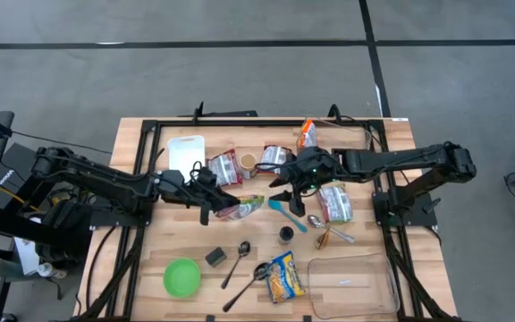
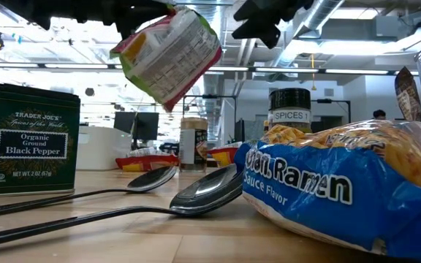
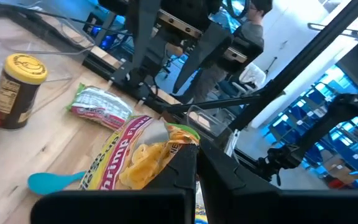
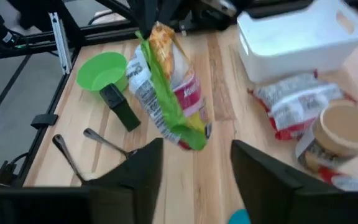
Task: Pick & Place Food Item
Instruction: Put the left green noodle pack into the top transparent bin
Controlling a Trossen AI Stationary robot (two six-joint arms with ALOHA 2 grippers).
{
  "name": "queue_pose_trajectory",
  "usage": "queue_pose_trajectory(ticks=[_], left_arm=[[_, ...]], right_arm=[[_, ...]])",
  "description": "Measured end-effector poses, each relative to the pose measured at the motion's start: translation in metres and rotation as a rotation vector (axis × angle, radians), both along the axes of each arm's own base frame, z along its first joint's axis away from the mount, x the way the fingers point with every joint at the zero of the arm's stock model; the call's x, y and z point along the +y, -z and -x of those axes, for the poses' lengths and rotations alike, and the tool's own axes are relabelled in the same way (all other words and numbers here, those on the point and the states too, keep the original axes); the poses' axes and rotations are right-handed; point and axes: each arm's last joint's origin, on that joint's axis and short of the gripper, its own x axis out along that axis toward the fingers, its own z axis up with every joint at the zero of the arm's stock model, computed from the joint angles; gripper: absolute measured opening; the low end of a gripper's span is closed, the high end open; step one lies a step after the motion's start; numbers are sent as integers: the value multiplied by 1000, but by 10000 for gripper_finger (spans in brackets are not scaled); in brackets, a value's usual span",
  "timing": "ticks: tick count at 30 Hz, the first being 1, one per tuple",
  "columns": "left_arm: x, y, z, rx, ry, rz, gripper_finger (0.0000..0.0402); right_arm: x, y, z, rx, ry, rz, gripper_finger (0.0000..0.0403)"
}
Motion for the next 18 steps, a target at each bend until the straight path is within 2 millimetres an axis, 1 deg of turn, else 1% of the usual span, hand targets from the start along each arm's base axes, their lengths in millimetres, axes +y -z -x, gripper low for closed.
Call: queue_pose_trajectory(ticks=[3,6,11,16,18], left_arm=[[0,-1,0,-12,2,2,1],[0,-3,0,-28,2,4,1],[-1,-2,-4,-48,2,7,1],[-2,4,-12,-65,17,13,1],[-3,3,-17,-67,21,12,1]], right_arm=[[2,-2,-1,-33,-29,37,231],[2,-2,-1,-37,-42,58,248],[2,-2,-1,-36,-42,58,249],[6,-1,-1,-21,-57,59,248],[8,-1,0,-17,-63,59,248]])
